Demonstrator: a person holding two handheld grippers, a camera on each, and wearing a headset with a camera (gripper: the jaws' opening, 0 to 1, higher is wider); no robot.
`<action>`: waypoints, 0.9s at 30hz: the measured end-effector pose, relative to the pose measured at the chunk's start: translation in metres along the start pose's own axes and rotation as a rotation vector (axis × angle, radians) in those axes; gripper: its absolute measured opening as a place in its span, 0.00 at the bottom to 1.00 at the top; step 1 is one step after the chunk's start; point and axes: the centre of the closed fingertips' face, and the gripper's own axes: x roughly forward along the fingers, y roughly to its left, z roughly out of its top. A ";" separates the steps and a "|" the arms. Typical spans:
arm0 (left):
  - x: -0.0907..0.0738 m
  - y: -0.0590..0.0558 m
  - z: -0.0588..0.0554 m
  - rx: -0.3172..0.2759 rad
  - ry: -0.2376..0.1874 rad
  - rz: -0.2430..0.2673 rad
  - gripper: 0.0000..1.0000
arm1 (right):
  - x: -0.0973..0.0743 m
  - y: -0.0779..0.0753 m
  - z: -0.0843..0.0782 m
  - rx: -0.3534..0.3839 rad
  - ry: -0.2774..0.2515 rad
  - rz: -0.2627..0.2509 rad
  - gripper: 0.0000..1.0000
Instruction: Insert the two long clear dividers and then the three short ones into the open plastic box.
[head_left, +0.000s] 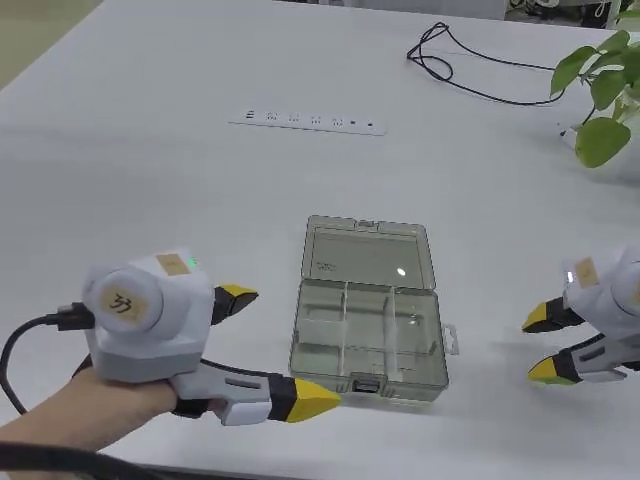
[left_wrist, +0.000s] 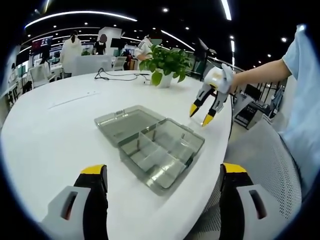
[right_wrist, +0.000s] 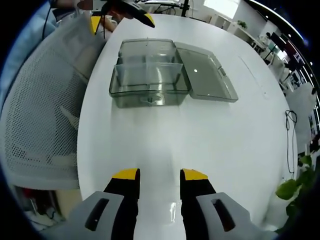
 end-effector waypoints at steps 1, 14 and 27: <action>0.001 0.000 0.000 -0.004 0.001 0.000 0.95 | -0.002 -0.001 0.003 -0.002 -0.006 -0.006 0.32; 0.012 -0.006 0.018 -0.059 -0.025 -0.015 0.76 | -0.022 -0.022 0.043 -0.075 -0.084 -0.103 0.32; 0.029 -0.026 0.040 -0.260 -0.081 -0.097 0.55 | -0.042 -0.010 0.116 -0.219 -0.200 -0.166 0.32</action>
